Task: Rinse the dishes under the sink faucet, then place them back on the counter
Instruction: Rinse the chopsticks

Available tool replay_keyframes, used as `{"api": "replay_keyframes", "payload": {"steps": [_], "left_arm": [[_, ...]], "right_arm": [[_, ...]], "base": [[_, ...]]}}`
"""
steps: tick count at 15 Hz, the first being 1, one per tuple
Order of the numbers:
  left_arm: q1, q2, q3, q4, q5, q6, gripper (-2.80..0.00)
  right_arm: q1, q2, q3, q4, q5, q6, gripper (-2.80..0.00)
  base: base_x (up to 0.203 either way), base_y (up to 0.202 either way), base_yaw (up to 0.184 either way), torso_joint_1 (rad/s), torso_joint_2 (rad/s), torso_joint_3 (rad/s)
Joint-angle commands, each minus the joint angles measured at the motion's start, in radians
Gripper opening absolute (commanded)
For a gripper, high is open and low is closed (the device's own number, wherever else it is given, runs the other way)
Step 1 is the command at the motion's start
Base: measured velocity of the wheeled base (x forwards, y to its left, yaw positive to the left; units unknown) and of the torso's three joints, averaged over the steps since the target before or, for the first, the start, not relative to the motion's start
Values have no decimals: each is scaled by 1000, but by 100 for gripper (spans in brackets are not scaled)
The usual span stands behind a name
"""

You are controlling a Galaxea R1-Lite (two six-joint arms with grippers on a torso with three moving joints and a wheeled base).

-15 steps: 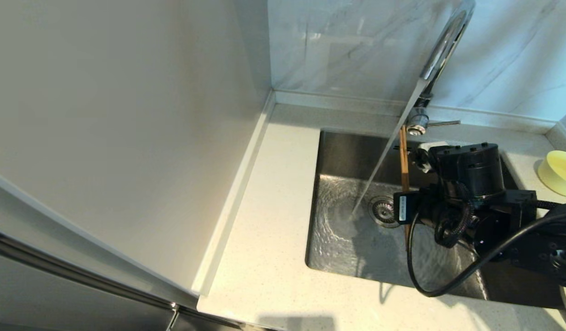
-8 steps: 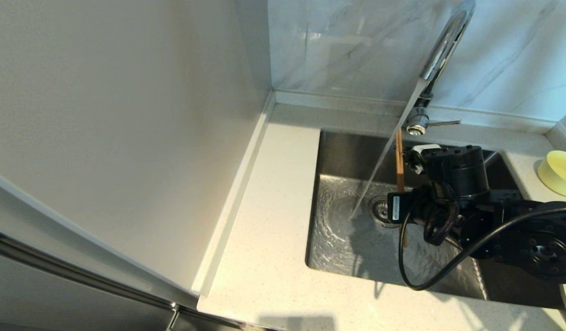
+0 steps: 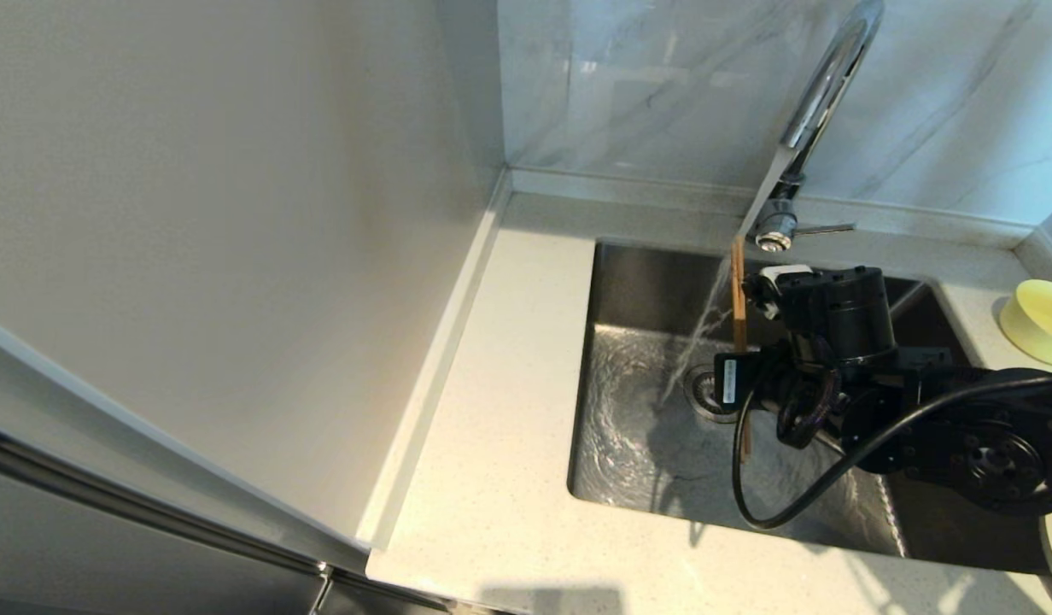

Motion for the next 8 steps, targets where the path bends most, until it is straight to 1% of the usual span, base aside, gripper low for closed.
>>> {"api": "replay_keyframes", "payload": {"steps": [1,5,8], "left_arm": [[0,0,0,0,0,0,-280],[0,0,0,0,0,0,-280],[0,0,0,0,0,0,-280]], "right_arm": [[1,-2,4,-2,-8,8,-280],[1,-13,18,-1,-23,14,-280],[-5,-79,70,4,-36,18,-280]], "base": [[0,0,0,0,0,0],[0,0,0,0,0,0],[0,0,0,0,0,0]]}}
